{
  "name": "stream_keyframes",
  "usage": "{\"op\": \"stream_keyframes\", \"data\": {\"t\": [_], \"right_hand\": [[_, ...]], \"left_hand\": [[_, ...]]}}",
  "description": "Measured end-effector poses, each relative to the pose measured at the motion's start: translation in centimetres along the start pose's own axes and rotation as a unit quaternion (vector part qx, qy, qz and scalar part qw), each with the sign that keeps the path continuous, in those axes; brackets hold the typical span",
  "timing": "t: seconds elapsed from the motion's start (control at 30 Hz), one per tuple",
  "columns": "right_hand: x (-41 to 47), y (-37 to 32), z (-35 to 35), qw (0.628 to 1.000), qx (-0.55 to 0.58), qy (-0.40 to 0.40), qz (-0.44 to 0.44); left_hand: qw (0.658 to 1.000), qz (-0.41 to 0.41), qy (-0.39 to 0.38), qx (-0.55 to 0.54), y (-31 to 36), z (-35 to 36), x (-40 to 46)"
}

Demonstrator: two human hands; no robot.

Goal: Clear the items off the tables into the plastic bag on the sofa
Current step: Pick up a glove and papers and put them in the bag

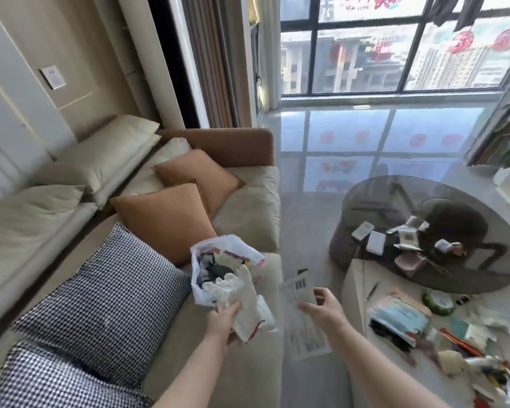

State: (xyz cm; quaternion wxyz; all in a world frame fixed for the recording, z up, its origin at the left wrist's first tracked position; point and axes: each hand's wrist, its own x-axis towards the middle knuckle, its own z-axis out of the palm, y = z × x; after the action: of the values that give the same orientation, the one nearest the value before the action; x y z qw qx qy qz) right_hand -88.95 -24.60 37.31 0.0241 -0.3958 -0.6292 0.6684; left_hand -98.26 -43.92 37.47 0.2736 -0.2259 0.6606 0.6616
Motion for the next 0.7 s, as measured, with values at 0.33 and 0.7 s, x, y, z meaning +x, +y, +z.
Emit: {"op": "stream_keyframes", "data": {"t": [0.33, 0.7], "right_hand": [[15.8, -3.9, 6.8, 0.987, -0.104, -0.11, 0.05], [29.0, -7.2, 16.6, 0.958, -0.223, -0.166, 0.071]], "left_hand": [[0.986, -0.03, 0.162, 0.005, 4.6, 0.8, 9.7], [0.965, -0.098, 0.242, 0.009, 8.1, 0.3, 21.8]]}}
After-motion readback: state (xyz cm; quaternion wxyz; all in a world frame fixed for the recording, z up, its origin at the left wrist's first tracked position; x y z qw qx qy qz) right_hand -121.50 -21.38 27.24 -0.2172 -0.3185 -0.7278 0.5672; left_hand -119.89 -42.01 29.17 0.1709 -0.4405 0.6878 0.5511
